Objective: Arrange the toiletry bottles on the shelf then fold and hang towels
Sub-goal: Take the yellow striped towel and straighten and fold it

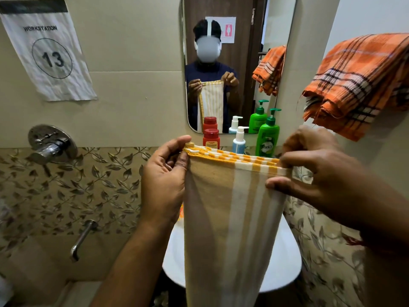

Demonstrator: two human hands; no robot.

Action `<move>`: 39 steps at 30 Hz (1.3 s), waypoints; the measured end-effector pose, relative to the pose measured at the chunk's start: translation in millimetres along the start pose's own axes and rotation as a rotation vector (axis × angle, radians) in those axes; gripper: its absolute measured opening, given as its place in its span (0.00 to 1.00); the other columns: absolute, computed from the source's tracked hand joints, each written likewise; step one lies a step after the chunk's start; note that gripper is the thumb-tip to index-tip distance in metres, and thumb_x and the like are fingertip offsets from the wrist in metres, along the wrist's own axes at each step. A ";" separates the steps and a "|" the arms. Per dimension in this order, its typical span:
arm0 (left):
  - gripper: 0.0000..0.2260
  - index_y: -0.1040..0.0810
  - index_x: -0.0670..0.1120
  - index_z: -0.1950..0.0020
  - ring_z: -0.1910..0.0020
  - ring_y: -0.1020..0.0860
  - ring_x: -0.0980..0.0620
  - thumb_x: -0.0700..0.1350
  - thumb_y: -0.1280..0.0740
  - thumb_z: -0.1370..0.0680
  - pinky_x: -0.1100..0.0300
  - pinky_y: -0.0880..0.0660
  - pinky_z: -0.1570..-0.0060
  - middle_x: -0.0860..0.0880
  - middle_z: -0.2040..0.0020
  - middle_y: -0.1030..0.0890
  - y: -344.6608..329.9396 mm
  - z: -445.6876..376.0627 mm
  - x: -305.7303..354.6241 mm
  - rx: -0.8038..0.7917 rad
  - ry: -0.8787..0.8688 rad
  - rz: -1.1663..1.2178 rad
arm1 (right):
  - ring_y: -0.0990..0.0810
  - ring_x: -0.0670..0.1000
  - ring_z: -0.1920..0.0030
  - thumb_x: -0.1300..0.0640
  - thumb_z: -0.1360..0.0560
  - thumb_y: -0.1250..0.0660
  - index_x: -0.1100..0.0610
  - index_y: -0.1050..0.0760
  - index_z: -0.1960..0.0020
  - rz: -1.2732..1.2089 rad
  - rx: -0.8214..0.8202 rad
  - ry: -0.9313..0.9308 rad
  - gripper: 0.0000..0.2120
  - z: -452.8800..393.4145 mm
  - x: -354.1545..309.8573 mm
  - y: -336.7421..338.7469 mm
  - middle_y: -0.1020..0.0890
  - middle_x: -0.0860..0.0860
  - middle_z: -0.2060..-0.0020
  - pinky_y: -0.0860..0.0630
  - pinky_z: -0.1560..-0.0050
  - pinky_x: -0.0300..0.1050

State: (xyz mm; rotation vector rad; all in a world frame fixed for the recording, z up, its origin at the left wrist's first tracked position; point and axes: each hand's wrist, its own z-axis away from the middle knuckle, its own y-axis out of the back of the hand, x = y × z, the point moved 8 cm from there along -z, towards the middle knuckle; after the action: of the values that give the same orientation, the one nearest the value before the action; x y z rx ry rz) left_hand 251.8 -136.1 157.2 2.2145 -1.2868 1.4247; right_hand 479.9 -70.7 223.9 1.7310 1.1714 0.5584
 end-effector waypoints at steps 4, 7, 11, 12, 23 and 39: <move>0.14 0.18 0.52 0.42 0.44 0.16 0.54 0.35 0.34 0.20 0.63 0.19 0.49 0.54 0.46 0.14 3.9 -2.2 -0.4 0.009 -0.019 0.026 | 0.31 0.38 0.46 0.30 0.34 0.40 0.36 0.30 0.59 -0.080 -0.097 -0.011 0.12 1.6 5.3 -8.7 0.34 0.35 0.48 0.30 0.54 0.33; 0.15 0.16 0.54 0.44 0.44 0.16 0.53 0.35 0.34 0.20 0.64 0.19 0.51 0.53 0.46 0.14 6.6 -1.7 -6.6 0.025 -0.022 0.053 | 0.29 0.37 0.49 0.28 0.34 0.44 0.33 0.33 0.60 -0.006 -0.160 0.013 0.11 7.4 6.7 -15.4 0.34 0.34 0.49 0.23 0.56 0.40; 0.15 0.15 0.56 0.44 0.44 0.16 0.51 0.36 0.34 0.20 0.64 0.19 0.52 0.51 0.45 0.14 7.1 -1.3 -11.9 0.033 -0.013 0.080 | 0.24 0.40 0.57 0.30 0.30 0.46 0.33 0.35 0.55 0.017 -0.154 0.050 0.10 11.5 6.1 -18.0 0.28 0.35 0.56 0.20 0.61 0.46; 0.15 0.15 0.56 0.44 0.44 0.16 0.51 0.37 0.34 0.20 0.64 0.19 0.52 0.51 0.45 0.14 6.5 -1.6 -11.4 0.027 -0.015 0.082 | 0.23 0.41 0.57 0.31 0.29 0.46 0.35 0.33 0.54 -0.011 -0.126 0.047 0.11 11.6 7.5 -17.7 0.27 0.36 0.57 0.19 0.60 0.47; 0.15 0.17 0.54 0.44 0.44 0.17 0.55 0.35 0.35 0.19 0.64 0.20 0.50 0.55 0.46 0.14 4.2 -9.6 -0.6 0.022 -0.045 0.038 | 0.16 0.43 0.54 0.44 0.29 0.33 0.53 0.24 0.51 -0.629 0.171 -0.093 0.14 5.5 30.2 -25.7 0.17 0.45 0.57 0.22 0.59 0.31; 0.40 0.31 0.37 0.30 0.43 0.18 0.51 0.63 0.27 0.31 0.55 0.20 0.45 0.49 0.44 0.16 -43.5 -36.5 -9.0 -0.531 0.203 0.226 | 0.15 0.49 0.54 0.58 0.25 0.31 0.49 0.27 0.42 -1.007 0.549 -0.033 0.13 -33.4 49.5 17.0 0.17 0.43 0.55 0.17 0.55 0.45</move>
State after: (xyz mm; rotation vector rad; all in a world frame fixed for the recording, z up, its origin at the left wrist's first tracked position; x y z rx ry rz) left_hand 260.3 -83.9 179.9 1.5818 -1.6457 1.1589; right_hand 483.7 -13.5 247.7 1.2868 2.0688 -0.4387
